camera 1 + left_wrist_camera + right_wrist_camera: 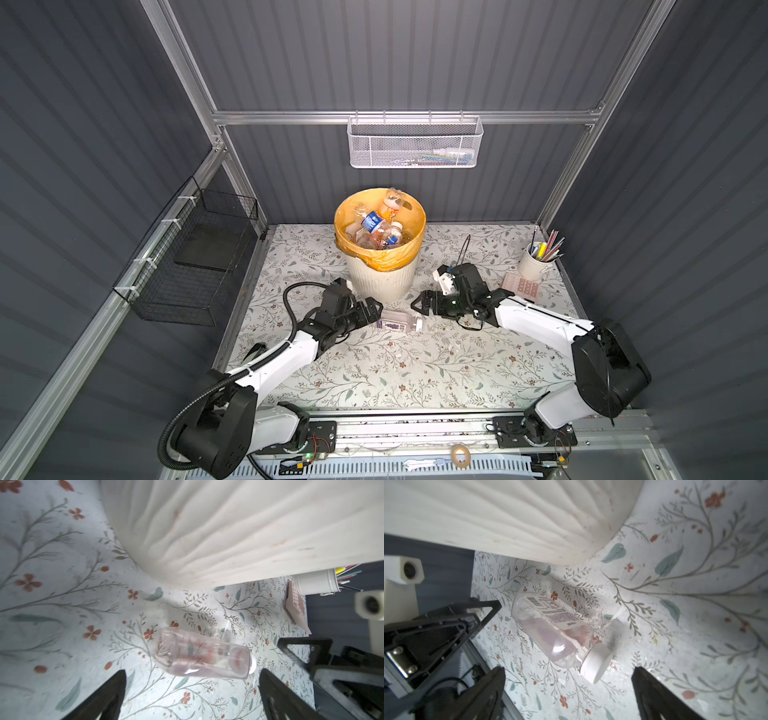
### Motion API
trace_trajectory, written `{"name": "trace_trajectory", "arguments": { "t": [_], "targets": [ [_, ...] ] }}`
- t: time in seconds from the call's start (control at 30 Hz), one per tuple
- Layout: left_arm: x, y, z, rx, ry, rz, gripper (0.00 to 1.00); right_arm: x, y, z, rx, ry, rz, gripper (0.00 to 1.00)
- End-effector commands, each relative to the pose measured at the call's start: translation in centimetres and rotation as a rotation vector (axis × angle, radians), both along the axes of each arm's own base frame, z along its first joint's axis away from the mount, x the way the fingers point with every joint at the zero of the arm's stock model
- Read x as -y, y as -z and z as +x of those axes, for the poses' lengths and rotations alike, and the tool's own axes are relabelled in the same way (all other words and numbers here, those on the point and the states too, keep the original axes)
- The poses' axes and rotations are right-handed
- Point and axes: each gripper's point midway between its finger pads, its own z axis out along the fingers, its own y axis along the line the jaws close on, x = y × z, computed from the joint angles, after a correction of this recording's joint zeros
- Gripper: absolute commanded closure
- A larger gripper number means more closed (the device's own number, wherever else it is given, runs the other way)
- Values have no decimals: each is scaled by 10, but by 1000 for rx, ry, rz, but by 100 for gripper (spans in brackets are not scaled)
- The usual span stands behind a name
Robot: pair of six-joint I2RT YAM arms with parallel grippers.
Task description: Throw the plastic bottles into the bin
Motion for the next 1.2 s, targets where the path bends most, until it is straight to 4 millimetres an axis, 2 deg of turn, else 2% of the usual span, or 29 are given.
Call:
{"name": "trace_trajectory", "arguments": {
  "t": [0.0,0.13,0.23,0.57,0.63,0.7,0.8,0.93,1.0,1.07,1.17],
  "targets": [
    [-36,16,-11,-73,-129,60,0,6,26,-14,39,-129,-199,1],
    [-61,8,-15,-54,-205,63,0,-13,29,-20,104,-220,-264,1],
    [-69,6,-17,-62,-219,72,0,-28,33,-22,143,-276,-306,1],
    [-67,9,-21,-81,-206,57,1,-55,58,-11,196,-380,-459,1],
    [-68,10,-22,-81,-207,60,1,-57,62,-12,196,-395,-476,4],
    [-69,11,-22,-82,-209,63,1,-58,65,-12,195,-396,-487,15],
    [-68,13,-22,-86,-204,65,0,-55,66,-17,198,-409,-497,39],
    [-67,16,-22,-95,-194,72,0,-38,70,-33,180,-415,-512,59],
    [-68,17,-22,-97,-192,76,1,-24,70,-40,176,-391,-530,64],
    [-68,17,-22,-96,-193,80,1,-8,68,-47,170,-349,-543,64],
    [-69,20,-22,-102,-190,88,1,28,72,-56,104,-246,-595,65]
  ]
}}
